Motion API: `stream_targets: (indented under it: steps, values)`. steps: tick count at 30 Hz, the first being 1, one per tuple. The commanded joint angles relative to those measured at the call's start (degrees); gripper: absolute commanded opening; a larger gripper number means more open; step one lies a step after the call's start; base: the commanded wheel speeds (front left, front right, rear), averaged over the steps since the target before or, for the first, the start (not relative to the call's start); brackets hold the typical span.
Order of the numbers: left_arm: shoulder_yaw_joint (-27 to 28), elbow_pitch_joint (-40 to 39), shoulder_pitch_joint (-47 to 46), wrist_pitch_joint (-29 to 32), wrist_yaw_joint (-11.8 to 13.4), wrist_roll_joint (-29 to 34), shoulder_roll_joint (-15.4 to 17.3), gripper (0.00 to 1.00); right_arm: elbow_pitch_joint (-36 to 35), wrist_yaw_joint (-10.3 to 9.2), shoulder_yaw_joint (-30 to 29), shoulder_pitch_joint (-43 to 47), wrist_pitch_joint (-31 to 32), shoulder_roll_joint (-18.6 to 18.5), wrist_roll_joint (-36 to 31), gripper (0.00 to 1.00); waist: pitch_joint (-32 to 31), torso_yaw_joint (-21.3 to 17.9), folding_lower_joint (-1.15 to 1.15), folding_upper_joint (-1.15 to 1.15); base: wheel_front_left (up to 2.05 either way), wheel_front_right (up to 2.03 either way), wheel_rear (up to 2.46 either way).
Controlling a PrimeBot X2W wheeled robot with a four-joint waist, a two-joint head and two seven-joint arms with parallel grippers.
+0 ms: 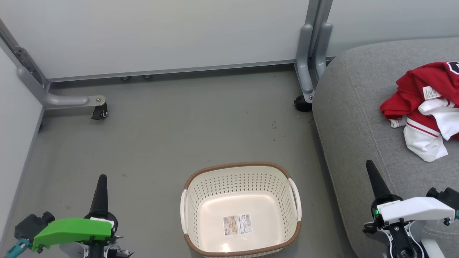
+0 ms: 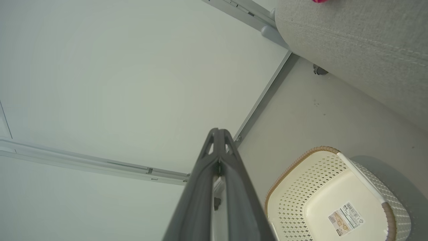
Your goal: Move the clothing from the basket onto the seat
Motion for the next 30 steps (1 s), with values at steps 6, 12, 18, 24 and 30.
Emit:
stream_targets:
  steps: [6,12,18,24,30]
  values:
    - [0.93,-0.08,-1.81,1.23,-0.69,-4.24,0.0,0.0,0.55,0.03,-0.58,-1.63,0.89,-0.39,4.28,0.0,-0.26,-0.02,0.0,0.0,0.0,0.0,0.0]
    - [1.58,0.15,-1.92,2.09,-1.06,-7.28,-0.16,0.0,1.2,0.03,-0.91,-2.24,1.49,-0.36,7.48,0.0,-0.51,-0.03,0.0,0.0,0.0,0.0,0.0]
    - [2.11,0.4,-2.26,2.84,-1.26,-10.1,-0.34,0.0,1.82,0.03,-1.22,-2.58,2.08,-0.32,10.4,0.0,-0.76,-0.05,0.0,0.0,0.0,0.0,0.0]
    - [2.56,0.64,-2.58,3.61,-1.58,-12.69,-0.49,0.0,2.41,0.03,-1.54,-2.99,2.63,-0.27,13.16,0.0,-1.0,-0.06,0.0,0.0,0.0,0.0,0.0]
    - [3.11,0.89,-2.66,4.4,-1.76,-15.4,-0.66,0.0,2.96,0.03,-1.86,-3.46,3.18,-0.2,15.82,0.0,-1.24,-0.08,0.0,0.0,0.0,0.0,0.0]
